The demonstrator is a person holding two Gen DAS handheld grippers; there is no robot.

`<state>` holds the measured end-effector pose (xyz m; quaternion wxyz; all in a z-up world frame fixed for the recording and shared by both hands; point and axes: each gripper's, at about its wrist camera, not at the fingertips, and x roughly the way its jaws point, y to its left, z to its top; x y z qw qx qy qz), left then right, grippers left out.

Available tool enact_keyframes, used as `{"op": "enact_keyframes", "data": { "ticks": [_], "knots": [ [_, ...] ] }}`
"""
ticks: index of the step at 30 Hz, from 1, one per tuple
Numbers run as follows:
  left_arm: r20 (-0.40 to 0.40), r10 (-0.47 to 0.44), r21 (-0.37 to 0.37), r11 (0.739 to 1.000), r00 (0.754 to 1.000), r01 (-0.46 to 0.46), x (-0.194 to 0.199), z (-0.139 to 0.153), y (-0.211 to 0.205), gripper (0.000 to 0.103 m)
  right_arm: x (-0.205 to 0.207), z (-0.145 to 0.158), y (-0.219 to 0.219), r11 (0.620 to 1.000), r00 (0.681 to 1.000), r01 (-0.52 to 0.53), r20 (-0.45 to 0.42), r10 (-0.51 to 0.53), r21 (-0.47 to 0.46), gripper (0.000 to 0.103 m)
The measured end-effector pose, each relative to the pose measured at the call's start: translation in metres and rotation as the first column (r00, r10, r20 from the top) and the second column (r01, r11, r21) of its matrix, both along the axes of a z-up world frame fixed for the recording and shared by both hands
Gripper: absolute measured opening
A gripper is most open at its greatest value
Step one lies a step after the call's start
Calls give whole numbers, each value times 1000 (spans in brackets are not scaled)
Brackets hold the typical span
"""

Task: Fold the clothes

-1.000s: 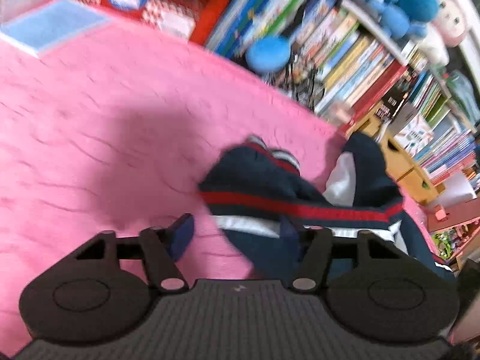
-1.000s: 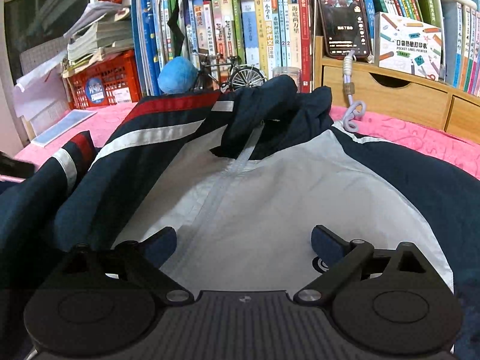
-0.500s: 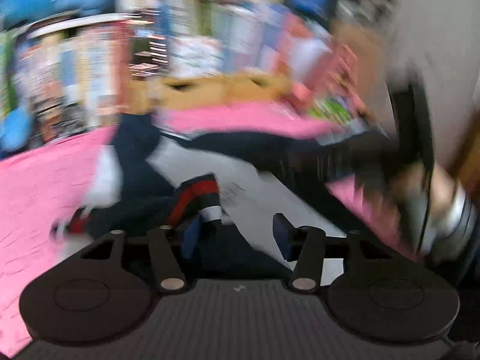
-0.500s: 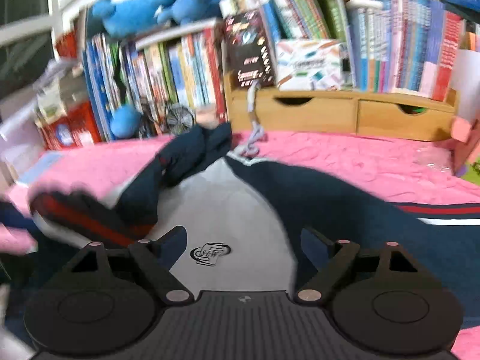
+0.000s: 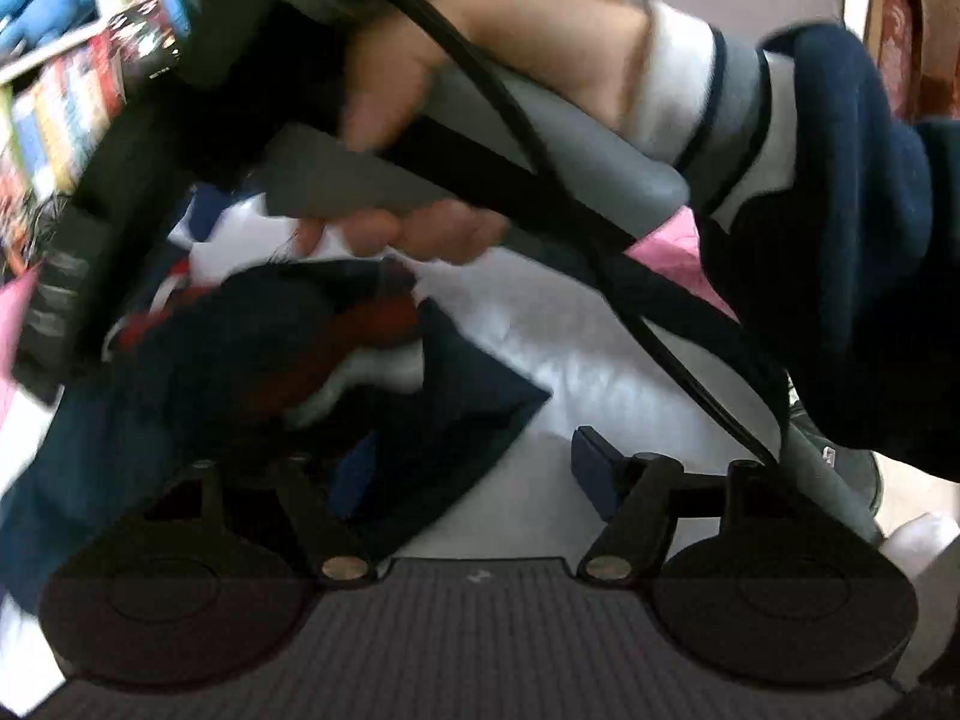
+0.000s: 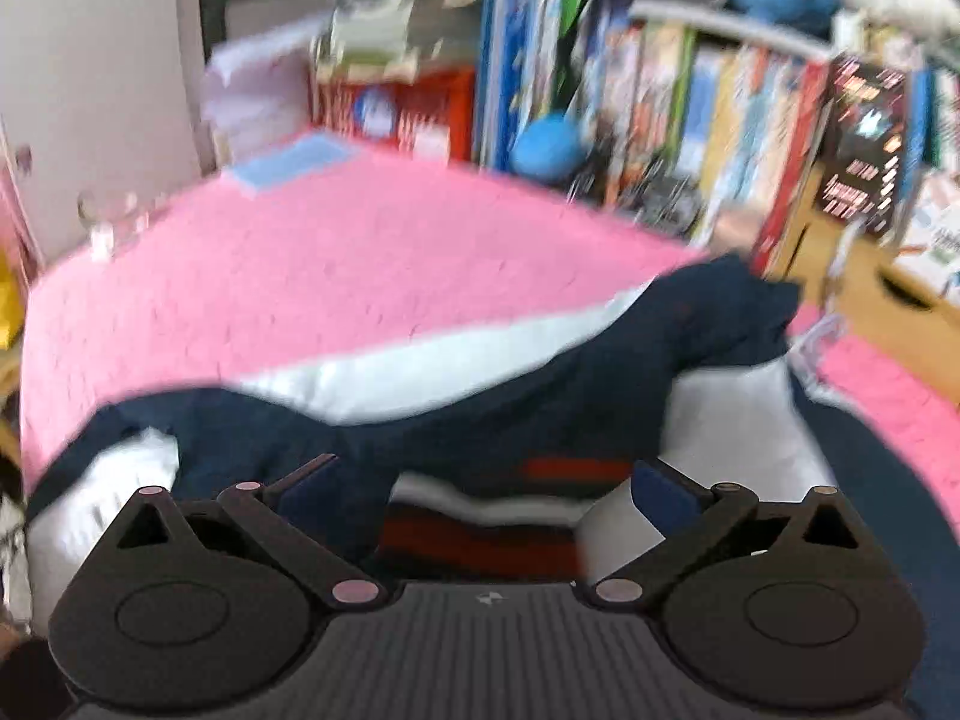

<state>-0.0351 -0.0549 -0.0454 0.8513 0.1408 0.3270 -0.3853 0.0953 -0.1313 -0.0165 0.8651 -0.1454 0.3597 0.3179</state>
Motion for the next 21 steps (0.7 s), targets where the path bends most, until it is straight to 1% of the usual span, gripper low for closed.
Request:
{"op": "enact_keyframes", "data": {
  "ticks": [1,2,3,4,5,6,8,10,12,13,14,16,17,19,20,21],
  "knots": [
    [-12,10,-16,1000,1000,-10,-2,1,8,70,-2,-6,5,1000,1000,-8,-15,8,-16,102],
    [-24,19,-32,999,1000,-20,-4,1,16,70,-5,-12,6,1000,1000,-11,-24,10,-24,93],
    [-30,26,-45,999,999,-28,-7,3,25,70,-9,-17,-2,1000,999,-1,-34,0,-9,84],
    [-35,33,-58,998,999,-35,-9,5,34,71,-13,-21,-12,1000,998,17,-58,-16,19,70],
    [-31,42,-74,996,999,-44,-8,8,40,72,-16,-23,-23,998,996,40,-79,-36,45,63],
    [-27,51,-91,994,998,-53,-7,11,46,72,-20,-24,-34,995,994,63,-93,-56,76,60],
    [-18,69,-124,990,997,-70,-4,18,59,73,-32,-19,-57,982,995,87,-73,-75,170,44],
    [-7,97,-159,983,995,-97,5,29,70,75,-44,-13,-80,958,996,93,-41,-85,273,38],
    [4,125,-189,974,992,-122,15,39,76,78,-57,-8,-103,919,996,81,-1,-88,386,30],
    [15,133,-198,972,991,-128,20,44,75,78,-64,-6,-115,894,995,80,12,-94,442,28],
    [26,142,-207,969,990,-133,24,49,74,78,-68,-6,-128,865,994,88,8,-106,494,28],
    [15,121,-245,963,993,-114,25,54,63,79,-74,-6,-152,815,992,111,-9,-129,569,27],
    [9,110,-264,959,994,-103,25,57,58,81,-76,-7,-160,798,989,129,-15,-149,589,27],
    [-19,70,-304,950,997,-73,33,58,47,81,-76,-9,-177,764,984,159,-40,-172,625,26],
    [-31,47,-323,945,998,-55,33,58,42,82,-77,-12,-184,736,984,165,-62,-166,657,26],
    [-42,25,-341,939,999,-38,33,58,36,84,-77,-15,-192,697,984,175,-89,-157,696,26]
  ]
}}
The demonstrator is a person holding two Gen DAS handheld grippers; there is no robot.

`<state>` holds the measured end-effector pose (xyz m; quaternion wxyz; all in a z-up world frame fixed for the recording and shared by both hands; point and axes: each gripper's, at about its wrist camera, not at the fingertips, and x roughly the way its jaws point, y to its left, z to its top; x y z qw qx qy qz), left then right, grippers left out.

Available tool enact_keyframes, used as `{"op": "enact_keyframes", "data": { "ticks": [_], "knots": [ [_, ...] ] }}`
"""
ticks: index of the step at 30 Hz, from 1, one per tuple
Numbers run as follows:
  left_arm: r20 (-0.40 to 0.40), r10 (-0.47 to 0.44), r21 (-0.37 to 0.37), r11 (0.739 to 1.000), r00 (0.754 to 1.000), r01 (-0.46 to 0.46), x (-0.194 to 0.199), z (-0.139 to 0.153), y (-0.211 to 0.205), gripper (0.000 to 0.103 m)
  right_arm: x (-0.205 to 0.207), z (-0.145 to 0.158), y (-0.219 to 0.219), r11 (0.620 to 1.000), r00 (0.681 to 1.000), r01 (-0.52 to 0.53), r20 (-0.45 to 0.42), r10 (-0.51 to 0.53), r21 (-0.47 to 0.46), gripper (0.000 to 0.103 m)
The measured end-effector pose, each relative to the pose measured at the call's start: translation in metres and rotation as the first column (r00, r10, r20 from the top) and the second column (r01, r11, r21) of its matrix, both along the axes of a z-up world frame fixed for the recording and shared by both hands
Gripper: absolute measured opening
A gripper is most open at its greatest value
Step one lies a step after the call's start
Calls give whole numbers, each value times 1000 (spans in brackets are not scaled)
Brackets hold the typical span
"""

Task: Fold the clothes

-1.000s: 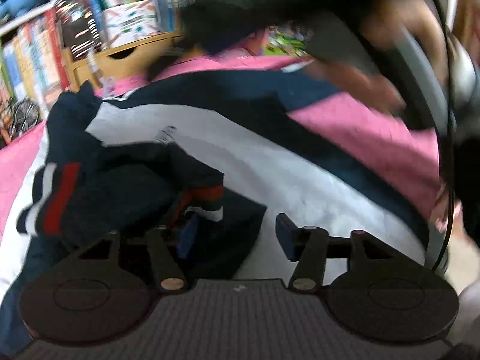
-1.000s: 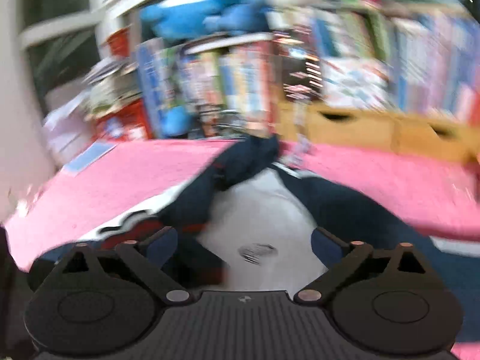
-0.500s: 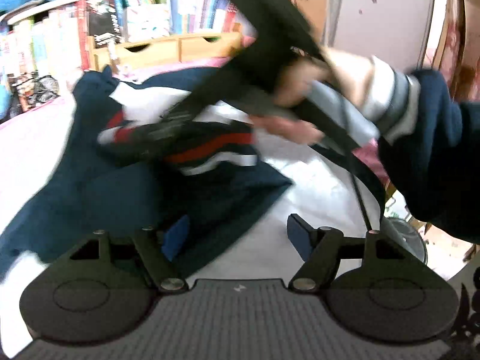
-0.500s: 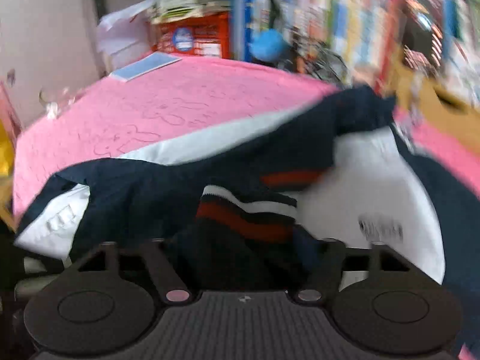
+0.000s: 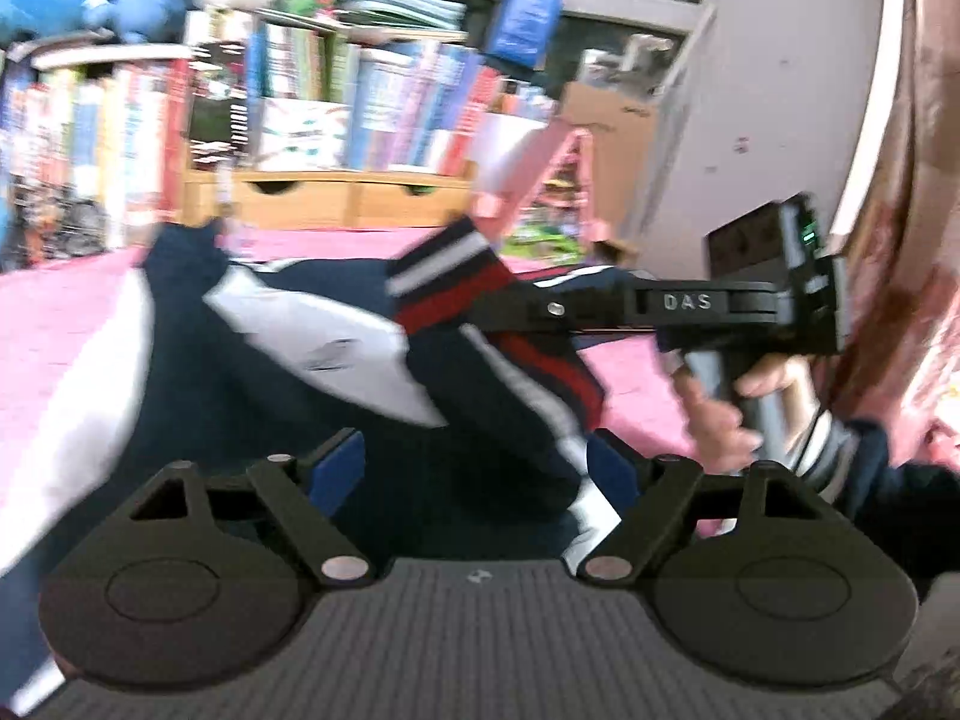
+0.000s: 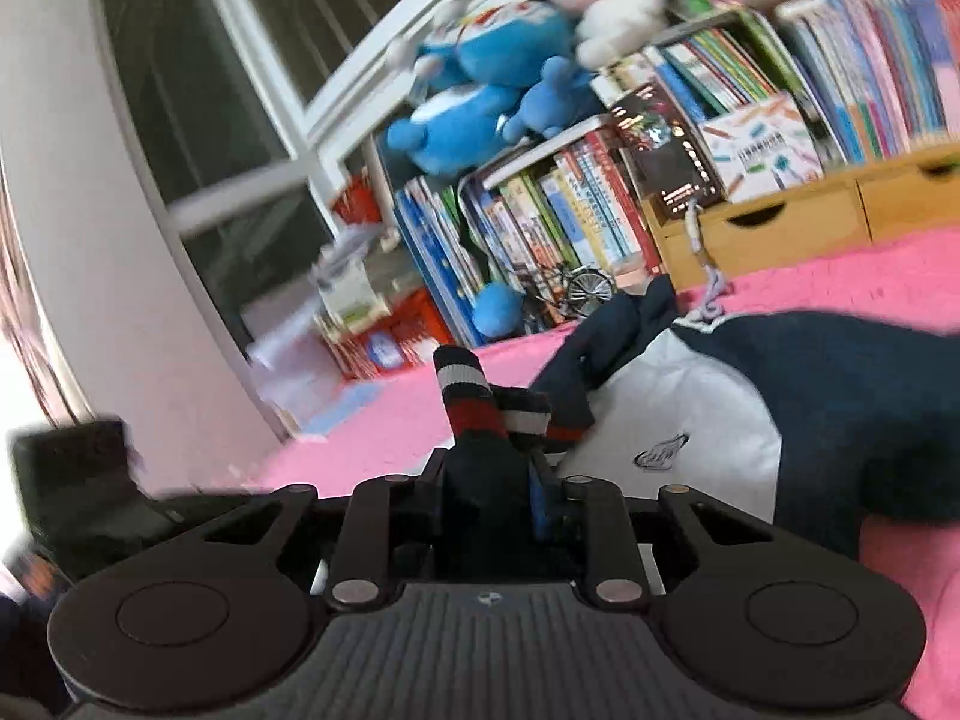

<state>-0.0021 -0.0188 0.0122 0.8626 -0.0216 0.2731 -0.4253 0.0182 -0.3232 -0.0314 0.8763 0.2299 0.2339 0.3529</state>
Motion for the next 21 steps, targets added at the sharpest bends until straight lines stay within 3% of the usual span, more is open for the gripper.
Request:
{"op": "enact_keyframes", "data": {
  "ticks": [3,7,8,12,14,16,17,19,20,21],
  "knots": [
    [-2,-48,-18,999,999,48,4,-5,-23,88,1,-7,-24,982,998,-12,-51,22,191,26],
    [41,-89,-18,996,995,89,11,-5,-54,92,3,-11,-61,901,996,-56,-38,81,430,26],
    [54,-98,-18,995,994,99,12,-5,-61,94,2,-12,-67,885,996,-71,-21,91,461,26],
    [135,-78,-134,986,988,96,19,8,-74,103,-2,-15,-89,839,990,-132,33,135,528,26],
    [134,-73,-170,981,988,95,25,8,-79,103,-6,-17,-96,813,987,-155,63,145,561,26],
    [56,-147,-231,960,988,156,34,4,-83,103,-9,-19,-103,789,982,-189,97,163,585,26],
    [12,-182,-268,947,983,178,39,3,-85,96,-9,-19,-106,774,977,-211,115,178,597,26],
    [-35,-180,-305,939,983,161,42,3,-87,71,-13,-20,-110,766,978,-210,128,167,608,27],
    [-40,-157,-300,944,987,138,42,4,-87,49,-12,-19,-112,779,983,-184,117,142,599,28],
    [-39,-131,-282,952,991,114,42,6,-86,34,-10,-18,-113,801,989,-148,97,113,580,28]
  ]
}}
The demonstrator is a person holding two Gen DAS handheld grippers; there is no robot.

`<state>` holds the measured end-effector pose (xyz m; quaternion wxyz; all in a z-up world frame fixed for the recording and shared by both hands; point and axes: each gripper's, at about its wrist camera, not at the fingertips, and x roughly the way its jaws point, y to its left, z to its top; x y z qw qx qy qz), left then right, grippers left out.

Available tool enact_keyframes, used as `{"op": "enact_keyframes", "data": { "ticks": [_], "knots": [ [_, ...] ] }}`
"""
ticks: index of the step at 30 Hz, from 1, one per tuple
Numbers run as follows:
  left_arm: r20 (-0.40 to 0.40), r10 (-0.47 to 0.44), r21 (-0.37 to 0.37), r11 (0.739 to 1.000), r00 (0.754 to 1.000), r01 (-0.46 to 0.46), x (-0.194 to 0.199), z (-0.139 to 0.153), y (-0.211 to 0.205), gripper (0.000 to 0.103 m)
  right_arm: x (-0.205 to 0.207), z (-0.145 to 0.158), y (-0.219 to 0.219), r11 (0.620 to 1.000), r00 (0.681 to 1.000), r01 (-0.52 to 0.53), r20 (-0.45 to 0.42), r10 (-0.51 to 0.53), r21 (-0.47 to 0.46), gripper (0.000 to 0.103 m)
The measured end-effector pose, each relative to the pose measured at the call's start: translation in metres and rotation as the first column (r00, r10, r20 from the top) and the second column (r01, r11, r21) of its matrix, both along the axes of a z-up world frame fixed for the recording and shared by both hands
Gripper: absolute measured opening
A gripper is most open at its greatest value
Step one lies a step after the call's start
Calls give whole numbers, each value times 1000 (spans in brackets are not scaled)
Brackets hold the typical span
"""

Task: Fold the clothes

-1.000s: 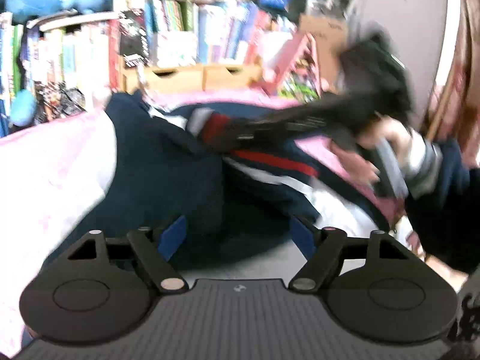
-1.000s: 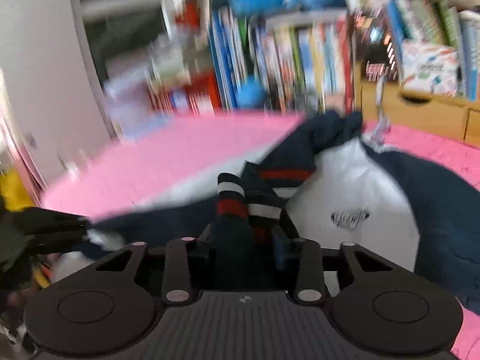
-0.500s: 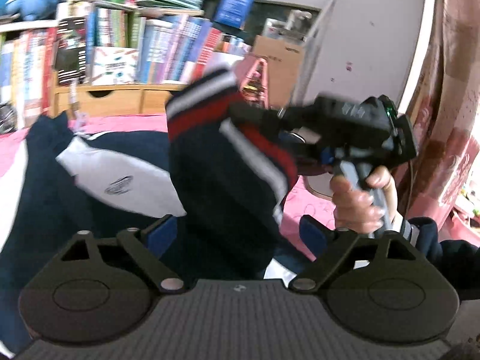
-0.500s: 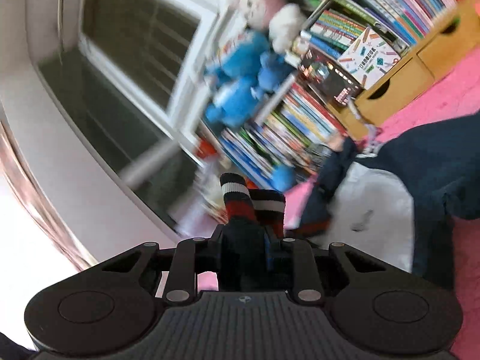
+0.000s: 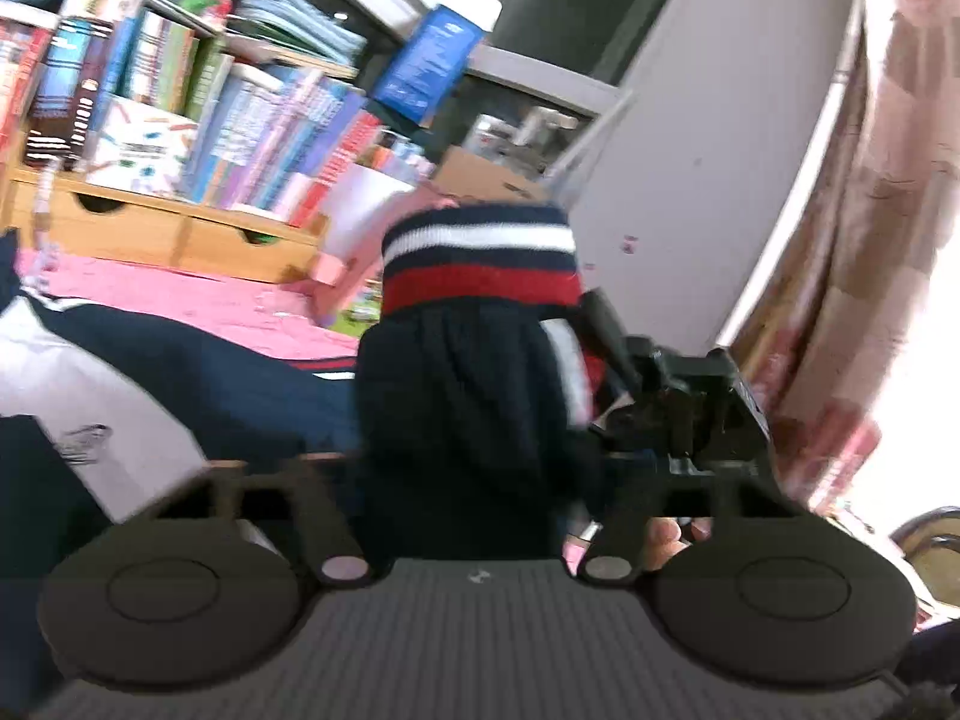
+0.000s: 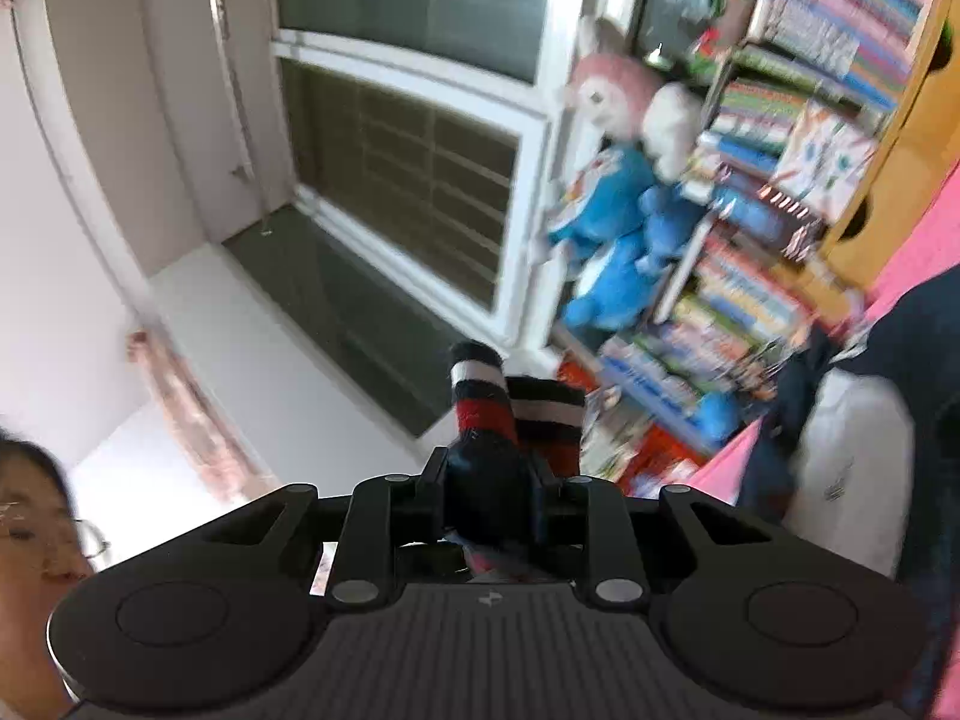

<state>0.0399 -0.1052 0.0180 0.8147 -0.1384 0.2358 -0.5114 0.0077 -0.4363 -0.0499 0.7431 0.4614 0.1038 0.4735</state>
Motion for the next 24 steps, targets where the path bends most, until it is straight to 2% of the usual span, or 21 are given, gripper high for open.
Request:
{"op": "enact_keyframes", "data": {
  "ticks": [2,4,6,7,9,10,11,12,14,16,17,19,20,22,24],
  "knots": [
    [11,48,33,998,999,-48,-1,3,3,23,3,-1,-1,998,998,50,-30,-51,-48,30],
    [33,93,56,994,995,-95,-3,8,11,20,6,-2,0,992,994,90,-55,-95,-90,34],
    [56,138,67,988,989,-142,-3,14,22,19,8,-3,5,985,989,125,-67,-134,-121,50],
    [65,163,64,984,984,-167,-2,17,29,19,9,-2,8,980,986,146,-67,-156,-137,64],
    [74,224,50,972,972,-228,2,26,45,19,10,-1,15,968,979,180,-66,-194,-173,66],
    [97,264,55,961,960,-270,4,34,52,19,11,-1,19,962,977,184,-69,-201,-201,66],
    [152,320,77,939,935,-334,6,44,60,18,11,-1,23,955,975,188,-72,-209,-228,69],
    [206,366,91,916,908,-390,8,54,68,18,12,-1,28,943,972,195,-72,-222,-270,70],
    [295,461,98,857,837,-506,14,80,96,18,11,0,41,889,963,217,-59,-262,-404,72],
    [402,556,123,754,727,-645,23,107,131,18,10,-2,59,811,956,232,-27,-291,-538,73],
    [467,588,145,686,660,-713,28,117,147,18,10,-3,69,764,953,237,-7,-301,-600,74],
    [580,636,190,502,509,-844,47,133,180,18,14,-9,90,678,949,239,20,-314,-696,74],
    [614,653,214,403,444,-890,60,138,198,18,16,-12,99,638,947,237,27,-320,-733,74],
    [654,693,239,190,303,-952,86,143,239,18,21,-18,117,563,943,227,34,-332,-794,74],
    [654,731,262,23,195,-965,108,143,282,18,27,-24,131,492,938,214,36,-346,-844,74]
  ]
}}
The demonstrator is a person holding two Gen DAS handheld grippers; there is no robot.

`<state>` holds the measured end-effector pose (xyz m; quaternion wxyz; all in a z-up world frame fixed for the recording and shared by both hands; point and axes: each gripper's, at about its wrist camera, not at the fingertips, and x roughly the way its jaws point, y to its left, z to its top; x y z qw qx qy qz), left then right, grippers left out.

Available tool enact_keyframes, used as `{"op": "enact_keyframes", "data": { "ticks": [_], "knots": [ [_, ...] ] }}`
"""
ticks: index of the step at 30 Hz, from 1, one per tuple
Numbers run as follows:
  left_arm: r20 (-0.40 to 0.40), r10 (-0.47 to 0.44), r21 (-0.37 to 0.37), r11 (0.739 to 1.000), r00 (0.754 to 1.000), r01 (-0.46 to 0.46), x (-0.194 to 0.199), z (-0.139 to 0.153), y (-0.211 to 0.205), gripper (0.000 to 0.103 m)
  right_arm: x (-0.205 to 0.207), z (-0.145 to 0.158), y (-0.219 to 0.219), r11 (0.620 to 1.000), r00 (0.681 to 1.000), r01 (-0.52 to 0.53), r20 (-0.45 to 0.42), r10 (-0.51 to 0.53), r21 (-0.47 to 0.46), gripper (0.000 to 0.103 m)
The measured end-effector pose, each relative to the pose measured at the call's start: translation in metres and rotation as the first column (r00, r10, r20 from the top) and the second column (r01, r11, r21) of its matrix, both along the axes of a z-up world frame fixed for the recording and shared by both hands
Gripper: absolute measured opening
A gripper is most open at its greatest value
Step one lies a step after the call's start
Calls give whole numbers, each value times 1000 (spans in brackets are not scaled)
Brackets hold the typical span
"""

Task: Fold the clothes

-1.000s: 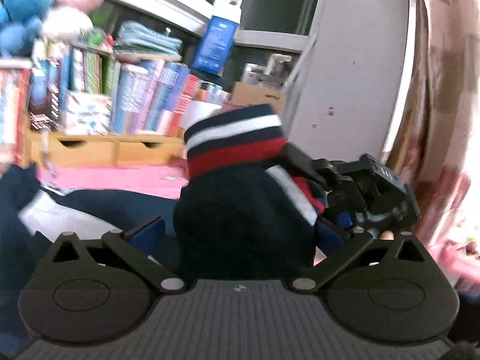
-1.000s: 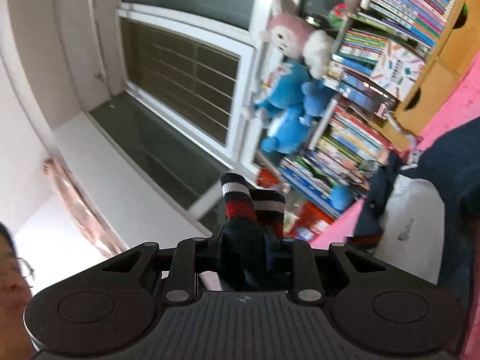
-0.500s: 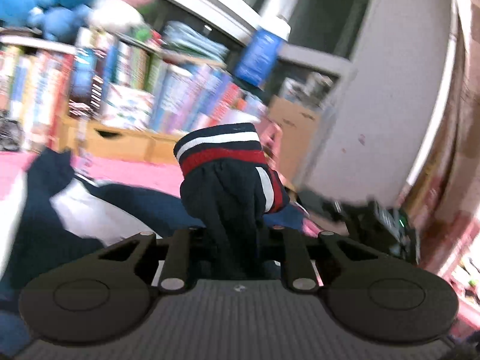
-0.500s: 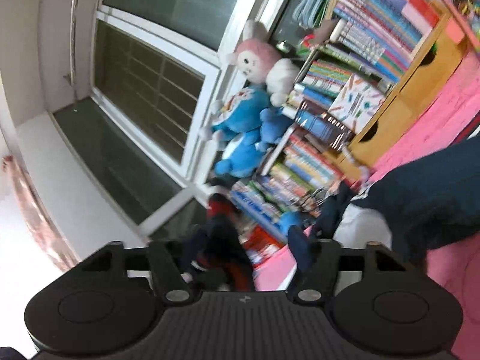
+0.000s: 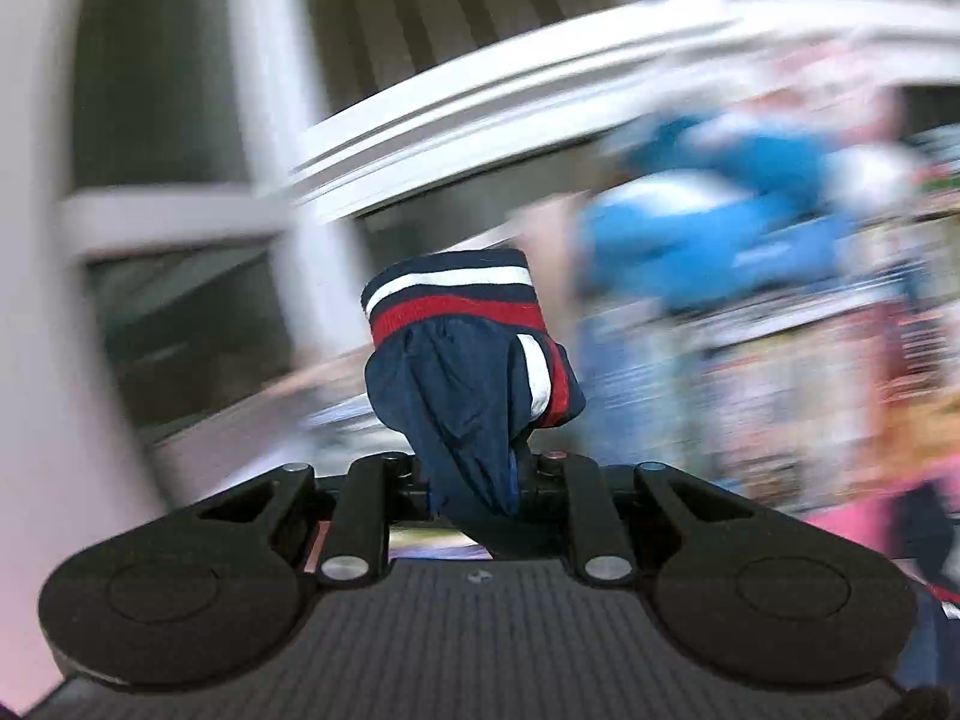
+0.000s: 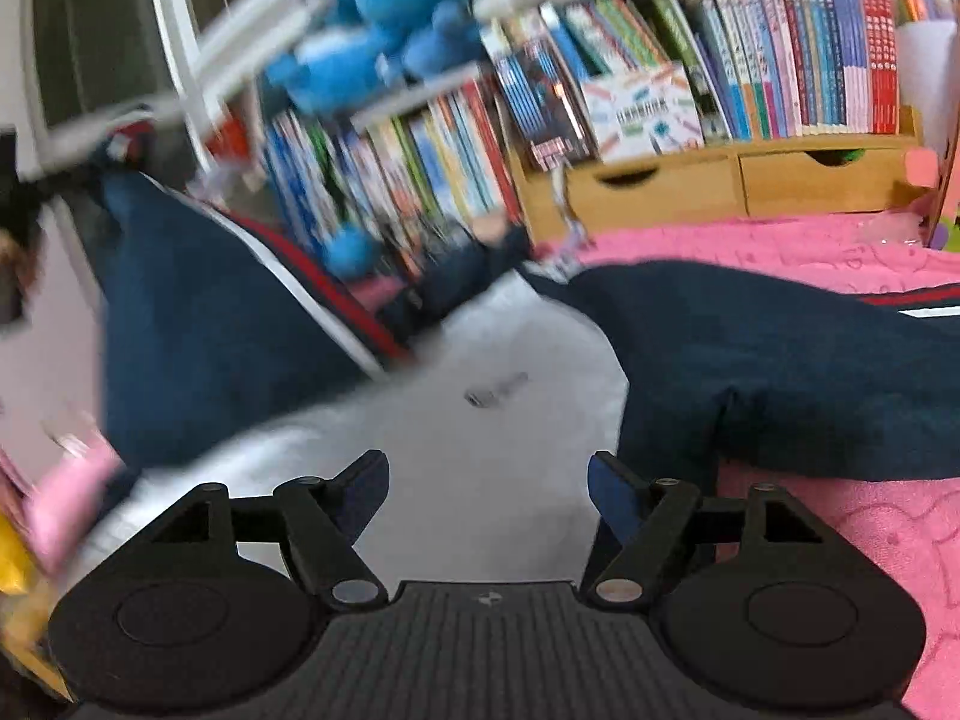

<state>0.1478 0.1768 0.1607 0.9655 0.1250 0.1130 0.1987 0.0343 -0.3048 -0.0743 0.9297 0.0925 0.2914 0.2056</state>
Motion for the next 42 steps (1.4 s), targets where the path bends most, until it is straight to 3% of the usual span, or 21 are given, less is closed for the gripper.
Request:
{"op": "enact_keyframes", "data": {
  "ticks": [2,5,10,13,15,16,17,20,22,23,25,27,28,30,31,34,36,39,42],
  "knots": [
    [-27,137,27,990,990,-136,18,-9,36,18,4,-5,11,998,1000,9,-20,-10,-59,74],
    [-81,275,76,960,958,-270,40,-33,70,18,9,-9,25,990,999,12,-40,-18,-144,79],
    [-182,414,174,906,892,-385,70,-82,116,19,5,-10,56,947,1000,-18,-24,11,-322,95],
    [-303,474,207,880,827,-428,91,-113,134,28,6,-9,59,948,999,-29,-35,19,-317,100],
    [-393,496,246,868,775,-431,103,-133,139,59,9,-9,56,954,999,-20,-54,4,-298,103],
    [-414,488,264,872,769,-412,106,-141,137,67,9,-8,57,953,999,-18,-53,3,-304,103],
    [-419,470,276,881,777,-384,106,-146,133,75,8,-8,57,951,999,-17,-50,2,-310,103],
    [-397,448,268,891,801,-366,100,-147,117,78,10,-7,57,951,999,-16,-53,0,-308,103],
    [-374,415,193,909,829,-368,88,-139,104,78,10,-6,56,951,999,-16,-54,-1,-309,103],
    [-357,376,150,927,855,-344,81,-133,96,78,11,-6,56,951,999,-16,-54,-1,-309,103],
    [-344,217,78,976,914,-202,62,-129,67,78,11,-5,56,951,999,-15,-54,-1,-310,103],
    [-342,21,16,1000,939,-16,43,-128,36,78,11,-5,57,951,999,-15,-53,-1,-310,103],
    [-357,-72,-7,997,931,74,32,-133,16,78,11,-5,57,950,999,-15,-53,-2,-311,103],
    [-382,-254,-56,966,889,252,11,-142,-24,79,13,-2,59,947,999,-15,-43,1,-320,100],
    [-394,-305,-38,948,867,316,5,-146,-43,79,15,3,61,944,1000,-17,-24,9,-329,95],
    [-437,-443,14,867,782,499,-10,-160,-101,86,31,22,65,932,998,-11,51,31,-362,94],
    [-466,-460,86,827,756,556,-4,-175,-124,86,55,34,66,917,994,10,105,35,-400,94],
    [-507,-440,59,840,741,539,30,-189,-134,86,108,39,68,899,994,23,107,26,-437,95],
    [-503,-408,-3,882,762,471,66,-196,-125,85,161,31,66,889,997,22,72,12,-458,95]
  ]
}}
